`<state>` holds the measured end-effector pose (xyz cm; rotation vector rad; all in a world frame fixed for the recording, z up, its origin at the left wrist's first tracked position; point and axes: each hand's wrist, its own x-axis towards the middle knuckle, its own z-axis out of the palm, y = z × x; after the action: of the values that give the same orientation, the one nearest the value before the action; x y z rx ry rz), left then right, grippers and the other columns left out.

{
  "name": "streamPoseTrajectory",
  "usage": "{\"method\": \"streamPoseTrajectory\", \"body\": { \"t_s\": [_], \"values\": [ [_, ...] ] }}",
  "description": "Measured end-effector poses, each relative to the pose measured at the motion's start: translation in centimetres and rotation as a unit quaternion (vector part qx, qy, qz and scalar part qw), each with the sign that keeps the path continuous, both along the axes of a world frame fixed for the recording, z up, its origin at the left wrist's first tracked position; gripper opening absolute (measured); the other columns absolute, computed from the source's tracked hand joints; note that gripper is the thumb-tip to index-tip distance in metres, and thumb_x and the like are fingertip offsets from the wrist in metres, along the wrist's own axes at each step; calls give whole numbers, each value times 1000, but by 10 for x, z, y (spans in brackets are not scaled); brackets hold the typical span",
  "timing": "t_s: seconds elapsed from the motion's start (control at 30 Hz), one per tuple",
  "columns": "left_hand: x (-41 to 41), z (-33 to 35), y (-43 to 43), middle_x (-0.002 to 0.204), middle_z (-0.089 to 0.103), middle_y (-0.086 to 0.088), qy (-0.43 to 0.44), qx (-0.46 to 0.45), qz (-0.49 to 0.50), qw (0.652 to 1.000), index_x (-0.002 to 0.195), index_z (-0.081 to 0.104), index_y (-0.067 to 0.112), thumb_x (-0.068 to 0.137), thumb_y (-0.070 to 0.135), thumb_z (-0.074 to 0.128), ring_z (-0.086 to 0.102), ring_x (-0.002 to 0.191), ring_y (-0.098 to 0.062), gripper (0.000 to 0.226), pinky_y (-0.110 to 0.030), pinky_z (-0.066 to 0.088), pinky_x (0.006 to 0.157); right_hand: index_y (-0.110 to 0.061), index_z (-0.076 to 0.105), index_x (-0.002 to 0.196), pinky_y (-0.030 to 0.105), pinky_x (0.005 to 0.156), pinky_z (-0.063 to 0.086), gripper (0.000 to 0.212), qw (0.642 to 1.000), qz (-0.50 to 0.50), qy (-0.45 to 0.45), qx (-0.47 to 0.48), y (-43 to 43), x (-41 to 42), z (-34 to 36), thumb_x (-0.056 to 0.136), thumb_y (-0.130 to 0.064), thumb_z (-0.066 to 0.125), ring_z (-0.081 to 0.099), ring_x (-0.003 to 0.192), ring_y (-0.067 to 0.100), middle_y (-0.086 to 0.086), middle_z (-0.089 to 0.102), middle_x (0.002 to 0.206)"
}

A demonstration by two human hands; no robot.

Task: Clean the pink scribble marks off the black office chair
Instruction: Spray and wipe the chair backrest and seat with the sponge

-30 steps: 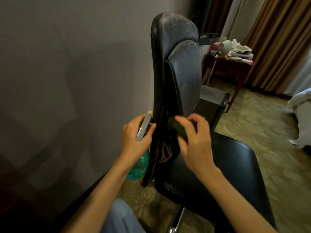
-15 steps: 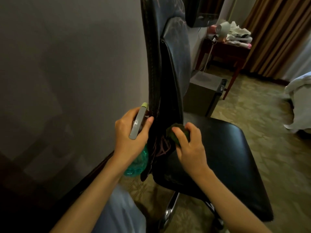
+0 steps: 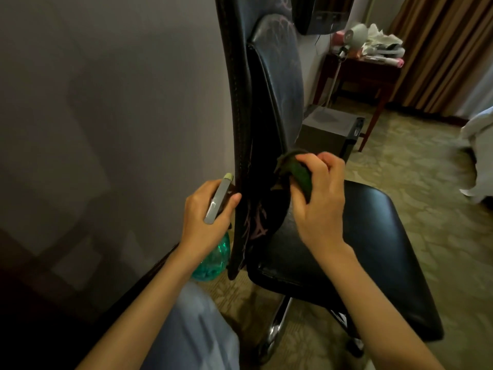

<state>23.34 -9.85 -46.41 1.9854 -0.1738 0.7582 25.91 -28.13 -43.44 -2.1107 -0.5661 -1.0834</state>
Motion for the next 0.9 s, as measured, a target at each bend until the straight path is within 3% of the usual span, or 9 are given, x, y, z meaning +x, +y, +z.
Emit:
{"method": "streamPoseTrajectory", "body": {
  "t_s": [0.1,0.2,0.33,0.4,0.47,0.57,0.63,0.73,0.9],
  "values": [
    [2,-19,0,85,66,-1,7,-14,-9,1000,102,66,8,87,30,64,62,77,-7,26,-12,46,64,-18,42,122,38,85,49,38,998,-26,-31,-54,9,13,-12,85,-14,49,48,103,31,18,40,120],
    [4,-31,-3,84,65,1,3,-34,-6,999,103,65,11,85,31,63,62,76,-7,27,-15,48,64,-17,41,121,36,91,46,37,997,-52,-39,-34,13,18,-51,85,-13,47,43,106,30,11,33,122],
    [8,-40,-6,77,62,1,-1,-37,5,999,100,65,10,87,32,64,60,69,-12,25,-23,47,59,-14,42,117,34,85,43,35,995,-84,-35,-45,11,11,-113,82,-13,46,41,104,30,15,32,121],
    [9,-42,-6,75,61,1,-10,-38,6,999,99,65,9,86,33,63,59,67,-12,27,-23,46,58,-13,42,116,33,77,47,42,993,-87,-26,-77,10,8,-147,77,-7,57,41,101,31,17,33,119],
    [9,-44,-6,76,61,0,-14,-42,9,999,100,66,9,85,33,61,60,67,-13,28,-21,46,58,-12,43,115,36,67,53,64,988,-83,16,-126,12,3,-177,61,2,74,41,98,32,17,34,118],
    [10,-44,-6,75,61,0,-16,-38,8,999,96,65,10,87,30,63,60,67,-13,22,-19,46,58,-13,45,116,36,69,55,74,984,-73,82,-141,22,-8,-202,55,2,84,42,100,30,17,37,117],
    [8,-44,-5,75,62,0,-19,-31,7,999,94,65,11,88,23,65,60,68,-12,14,-17,46,58,-15,46,118,30,79,51,65,989,-60,88,-99,27,-16,-198,65,0,80,44,103,27,15,38,118],
    [7,-48,-2,76,63,2,-23,-24,-11,999,94,65,11,88,23,64,61,70,-10,13,-13,45,60,-18,46,119,23,88,42,40,998,-56,35,-23,23,-23,-154,81,-11,54,44,103,23,11,36,119],
    [6,-54,2,84,67,3,-21,-30,-22,999,100,67,9,87,21,66,64,77,-6,18,-12,47,66,-20,45,119,14,91,30,41,993,-86,-73,-29,14,0,-41,80,-9,52,40,106,28,11,34,120]
  ]
}}
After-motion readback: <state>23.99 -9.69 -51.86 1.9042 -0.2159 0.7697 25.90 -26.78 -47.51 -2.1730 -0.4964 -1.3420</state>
